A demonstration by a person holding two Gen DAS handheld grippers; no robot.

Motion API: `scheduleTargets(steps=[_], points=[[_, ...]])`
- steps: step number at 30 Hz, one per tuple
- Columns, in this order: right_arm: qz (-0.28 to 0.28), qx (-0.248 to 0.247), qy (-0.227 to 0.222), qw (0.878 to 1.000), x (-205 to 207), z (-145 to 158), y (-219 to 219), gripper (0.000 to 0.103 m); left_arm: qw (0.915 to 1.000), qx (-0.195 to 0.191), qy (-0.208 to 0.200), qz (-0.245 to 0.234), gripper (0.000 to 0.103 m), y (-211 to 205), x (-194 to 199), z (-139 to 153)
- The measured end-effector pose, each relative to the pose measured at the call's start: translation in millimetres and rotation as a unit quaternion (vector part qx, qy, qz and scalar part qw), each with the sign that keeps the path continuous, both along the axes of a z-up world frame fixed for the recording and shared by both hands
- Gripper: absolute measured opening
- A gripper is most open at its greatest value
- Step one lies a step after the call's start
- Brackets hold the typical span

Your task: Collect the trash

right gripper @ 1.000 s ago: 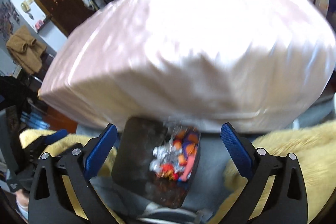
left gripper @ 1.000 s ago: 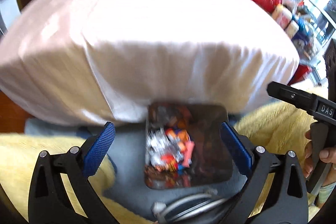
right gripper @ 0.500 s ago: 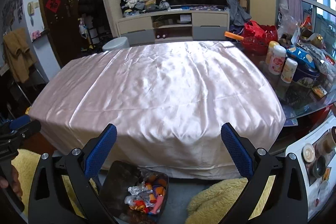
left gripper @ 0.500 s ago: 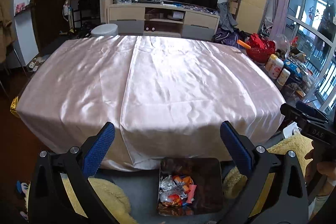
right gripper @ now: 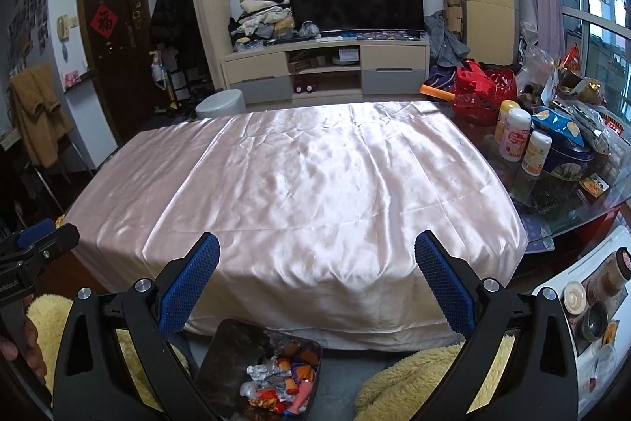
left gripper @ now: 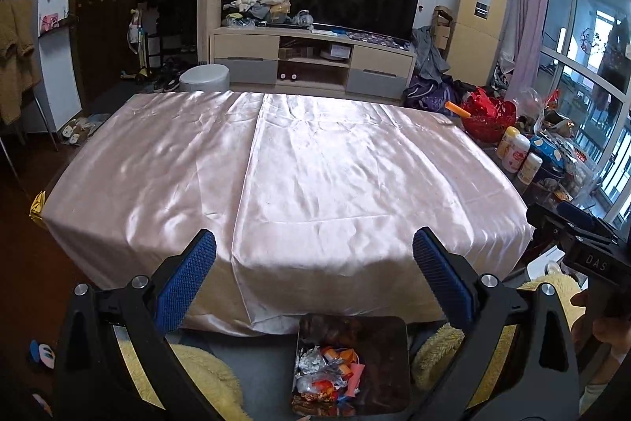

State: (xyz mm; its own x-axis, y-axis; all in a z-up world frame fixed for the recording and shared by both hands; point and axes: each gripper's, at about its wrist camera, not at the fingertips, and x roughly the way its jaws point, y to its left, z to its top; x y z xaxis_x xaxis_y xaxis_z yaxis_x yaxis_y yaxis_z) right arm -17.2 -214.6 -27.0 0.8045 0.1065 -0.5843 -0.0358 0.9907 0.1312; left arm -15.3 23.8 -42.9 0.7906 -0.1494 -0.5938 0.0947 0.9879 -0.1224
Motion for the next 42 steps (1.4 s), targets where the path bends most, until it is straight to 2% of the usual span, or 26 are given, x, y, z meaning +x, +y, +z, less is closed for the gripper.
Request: scheduleTargets(steps=[42], points=[[0.015, 0.009, 0.004, 1.000, -3.1, 4.6, 10.9, 0.100, 0.9999, -0.001, -0.003, -0.010, 0.095, -5.8, -2.5, 1.7]])
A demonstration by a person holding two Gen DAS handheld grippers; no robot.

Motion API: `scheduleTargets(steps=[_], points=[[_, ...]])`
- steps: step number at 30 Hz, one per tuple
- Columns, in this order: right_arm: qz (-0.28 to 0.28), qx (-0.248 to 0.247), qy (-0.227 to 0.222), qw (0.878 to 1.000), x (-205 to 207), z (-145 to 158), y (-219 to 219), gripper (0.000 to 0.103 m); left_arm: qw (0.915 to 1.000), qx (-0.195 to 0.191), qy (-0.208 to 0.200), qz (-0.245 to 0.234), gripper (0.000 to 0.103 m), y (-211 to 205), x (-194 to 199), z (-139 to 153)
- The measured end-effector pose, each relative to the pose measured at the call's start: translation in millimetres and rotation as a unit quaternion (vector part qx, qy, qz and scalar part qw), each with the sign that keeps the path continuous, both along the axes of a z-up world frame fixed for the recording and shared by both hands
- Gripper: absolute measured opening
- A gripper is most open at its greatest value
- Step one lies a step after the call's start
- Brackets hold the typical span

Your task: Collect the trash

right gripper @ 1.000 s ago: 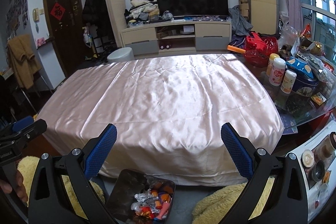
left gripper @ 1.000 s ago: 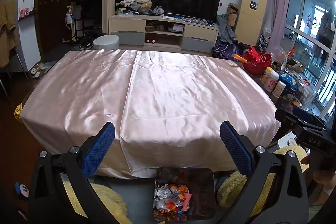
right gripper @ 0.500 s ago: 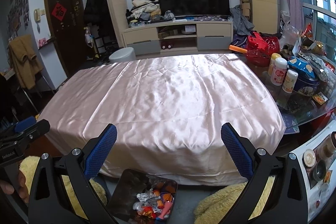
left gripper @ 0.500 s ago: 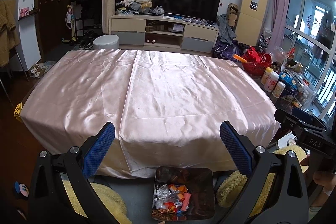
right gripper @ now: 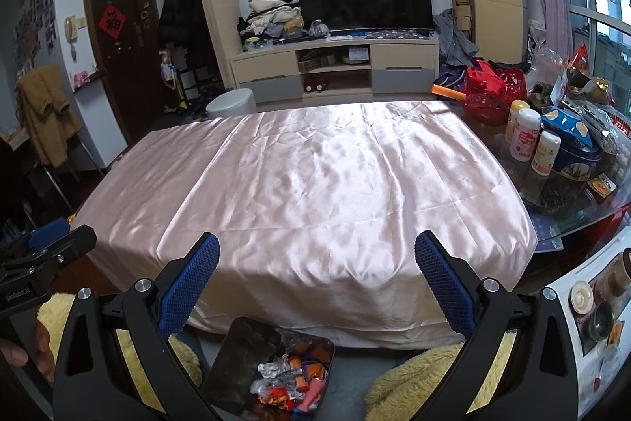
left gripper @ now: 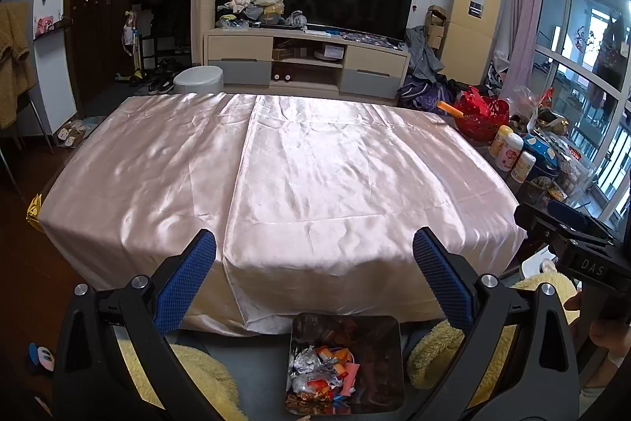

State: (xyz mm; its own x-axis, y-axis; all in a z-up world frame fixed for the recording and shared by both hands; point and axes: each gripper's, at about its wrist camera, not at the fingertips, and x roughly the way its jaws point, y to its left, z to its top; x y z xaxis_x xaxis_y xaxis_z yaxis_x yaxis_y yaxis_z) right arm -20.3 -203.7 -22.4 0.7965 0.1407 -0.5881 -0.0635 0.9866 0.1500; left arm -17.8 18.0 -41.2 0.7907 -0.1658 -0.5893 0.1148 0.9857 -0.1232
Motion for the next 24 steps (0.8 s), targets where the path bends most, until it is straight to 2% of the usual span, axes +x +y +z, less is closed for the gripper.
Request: scheduleTargets(steps=[24], points=[[0.002, 0.003, 0.001, 1.000, 1.9, 1.4, -0.7, 0.100, 1.0000, 0.002, -0.001, -0.005, 0.095, -1.6, 0.0, 1.3]])
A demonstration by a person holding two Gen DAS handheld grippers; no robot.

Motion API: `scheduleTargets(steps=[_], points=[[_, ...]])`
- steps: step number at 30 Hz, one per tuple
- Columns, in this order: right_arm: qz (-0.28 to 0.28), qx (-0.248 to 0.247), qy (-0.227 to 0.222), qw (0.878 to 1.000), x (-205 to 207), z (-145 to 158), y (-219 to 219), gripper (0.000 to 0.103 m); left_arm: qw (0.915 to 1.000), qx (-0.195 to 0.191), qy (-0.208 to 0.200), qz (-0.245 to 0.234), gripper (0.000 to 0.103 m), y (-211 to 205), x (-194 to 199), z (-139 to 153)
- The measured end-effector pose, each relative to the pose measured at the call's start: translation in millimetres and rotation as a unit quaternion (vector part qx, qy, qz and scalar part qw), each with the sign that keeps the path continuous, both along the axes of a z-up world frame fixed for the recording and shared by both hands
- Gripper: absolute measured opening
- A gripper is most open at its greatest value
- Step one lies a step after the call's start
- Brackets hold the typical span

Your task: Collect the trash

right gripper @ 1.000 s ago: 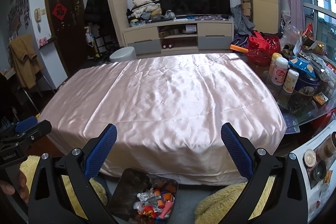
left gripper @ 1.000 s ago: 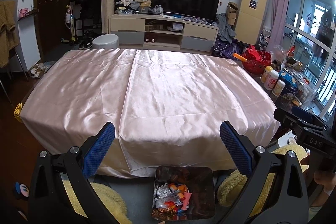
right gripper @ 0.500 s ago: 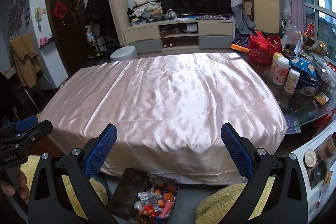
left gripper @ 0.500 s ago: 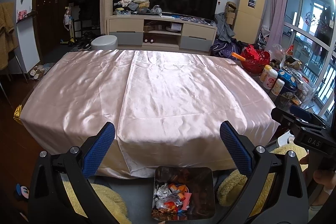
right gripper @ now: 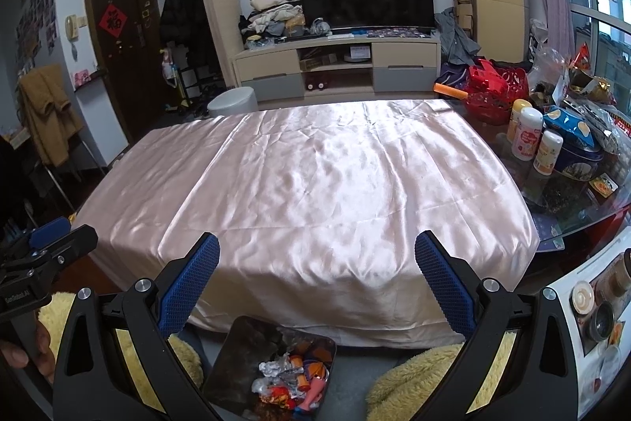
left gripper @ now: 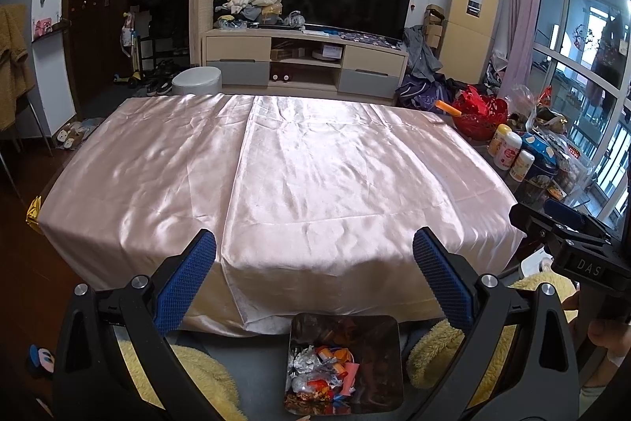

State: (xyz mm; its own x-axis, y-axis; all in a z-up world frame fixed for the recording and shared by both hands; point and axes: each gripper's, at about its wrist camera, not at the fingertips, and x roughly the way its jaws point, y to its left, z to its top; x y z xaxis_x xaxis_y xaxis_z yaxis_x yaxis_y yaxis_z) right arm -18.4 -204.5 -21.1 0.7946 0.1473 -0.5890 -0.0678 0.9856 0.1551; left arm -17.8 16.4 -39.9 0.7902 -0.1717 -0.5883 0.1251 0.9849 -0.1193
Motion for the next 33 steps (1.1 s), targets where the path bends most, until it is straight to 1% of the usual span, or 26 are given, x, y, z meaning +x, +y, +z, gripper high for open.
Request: scheduleTargets(steps=[33], points=[[-0.005, -0.001, -0.001, 1.000, 0.6, -2.0, -5.0, 0.100, 1.0000, 0.000, 0.004, 0.004, 0.095, 0.9, 2.4, -0.2]])
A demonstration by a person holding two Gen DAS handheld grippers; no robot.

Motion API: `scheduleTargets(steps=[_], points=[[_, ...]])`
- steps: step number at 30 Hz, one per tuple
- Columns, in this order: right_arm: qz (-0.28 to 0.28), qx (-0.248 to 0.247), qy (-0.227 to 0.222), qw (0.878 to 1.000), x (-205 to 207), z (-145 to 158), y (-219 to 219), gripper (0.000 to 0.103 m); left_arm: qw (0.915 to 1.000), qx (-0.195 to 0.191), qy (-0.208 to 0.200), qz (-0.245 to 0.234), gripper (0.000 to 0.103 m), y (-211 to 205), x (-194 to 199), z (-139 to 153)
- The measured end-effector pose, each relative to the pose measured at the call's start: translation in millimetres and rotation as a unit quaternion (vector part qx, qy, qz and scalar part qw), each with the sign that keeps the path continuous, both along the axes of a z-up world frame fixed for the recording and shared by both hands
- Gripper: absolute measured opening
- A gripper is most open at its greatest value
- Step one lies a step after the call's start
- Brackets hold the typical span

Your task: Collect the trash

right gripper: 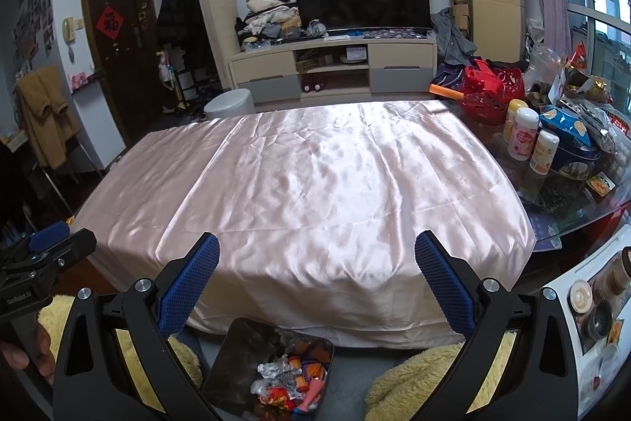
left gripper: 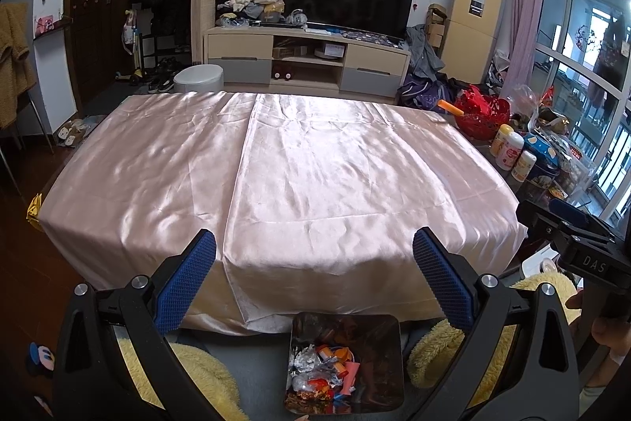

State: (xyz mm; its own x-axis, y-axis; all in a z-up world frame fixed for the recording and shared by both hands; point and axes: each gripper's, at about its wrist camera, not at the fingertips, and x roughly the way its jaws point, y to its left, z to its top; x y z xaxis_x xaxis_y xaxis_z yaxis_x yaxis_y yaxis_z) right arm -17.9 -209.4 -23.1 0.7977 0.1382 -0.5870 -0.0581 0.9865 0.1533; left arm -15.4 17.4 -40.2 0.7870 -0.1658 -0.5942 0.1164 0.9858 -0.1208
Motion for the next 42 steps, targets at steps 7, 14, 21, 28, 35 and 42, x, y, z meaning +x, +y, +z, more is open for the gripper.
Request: scheduleTargets(steps=[7, 14, 21, 28, 35, 42], points=[[-0.001, 0.000, 0.000, 1.000, -0.2, 1.0, -0.4, 0.100, 1.0000, 0.001, -0.001, 0.001, 0.095, 0.9, 0.1, 0.8], [-0.004, 0.002, -0.001, 1.000, -1.8, 0.7, -2.5, 0.100, 0.9999, 0.014, -0.003, -0.002, 0.095, -1.3, -0.7, 2.8], [-0.004, 0.003, 0.001, 1.000, -1.6, 0.1, -2.9, 0.100, 1.0000, 0.006, -0.004, -0.005, 0.095, -1.0, -2.0, 1.6], [-0.004, 0.005, 0.008, 1.000, -1.0, -3.3, -3.8, 0.100, 0.9998, 0.021, -0.006, -0.001, 0.095, -5.4, -3.3, 1.5], [-0.006, 0.005, 0.009, 1.000, -0.6, -3.7, -3.9, 0.100, 0.9999, 0.009, 0.008, -0.004, 0.095, -3.0, 0.8, -1.6], [0.004, 0.015, 0.023, 1.000, 14.7, -2.0, -14.3, 0.100, 0.9992, -0.015, 0.037, -0.001, 0.095, 11.3, 25.0, -11.1]])
